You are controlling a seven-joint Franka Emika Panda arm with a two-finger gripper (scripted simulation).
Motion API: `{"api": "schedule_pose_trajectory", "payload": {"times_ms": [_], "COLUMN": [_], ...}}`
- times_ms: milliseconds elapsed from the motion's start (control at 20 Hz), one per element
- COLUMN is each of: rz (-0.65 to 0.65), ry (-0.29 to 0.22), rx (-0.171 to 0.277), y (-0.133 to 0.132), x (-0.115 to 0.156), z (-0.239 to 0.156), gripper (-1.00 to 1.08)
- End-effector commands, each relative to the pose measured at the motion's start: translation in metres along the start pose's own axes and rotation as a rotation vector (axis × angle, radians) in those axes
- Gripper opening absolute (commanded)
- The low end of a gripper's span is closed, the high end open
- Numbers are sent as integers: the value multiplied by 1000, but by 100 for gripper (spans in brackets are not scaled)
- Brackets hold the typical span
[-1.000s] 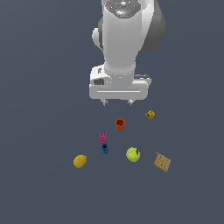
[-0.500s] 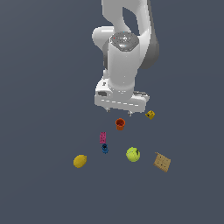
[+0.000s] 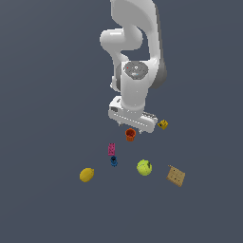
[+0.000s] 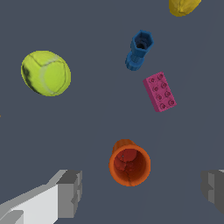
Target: Pick up a designated object from a clutter of objects.
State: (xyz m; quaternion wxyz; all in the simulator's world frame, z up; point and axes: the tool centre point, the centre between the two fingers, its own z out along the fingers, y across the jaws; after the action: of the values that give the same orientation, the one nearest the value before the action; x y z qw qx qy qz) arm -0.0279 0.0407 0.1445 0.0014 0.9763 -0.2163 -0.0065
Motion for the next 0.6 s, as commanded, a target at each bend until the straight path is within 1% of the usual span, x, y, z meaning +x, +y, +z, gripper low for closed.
{"api": "schedule_pose_trajectory", "payload": {"times_ms": [0,250,550], "rz": [55,138,196], "ry": [4,8,11], "rx": [2,4,6], "y": [1,2,4], "x": [-6,-16,-24], "z": [15,38,53], "gripper": [100,100,100]}}
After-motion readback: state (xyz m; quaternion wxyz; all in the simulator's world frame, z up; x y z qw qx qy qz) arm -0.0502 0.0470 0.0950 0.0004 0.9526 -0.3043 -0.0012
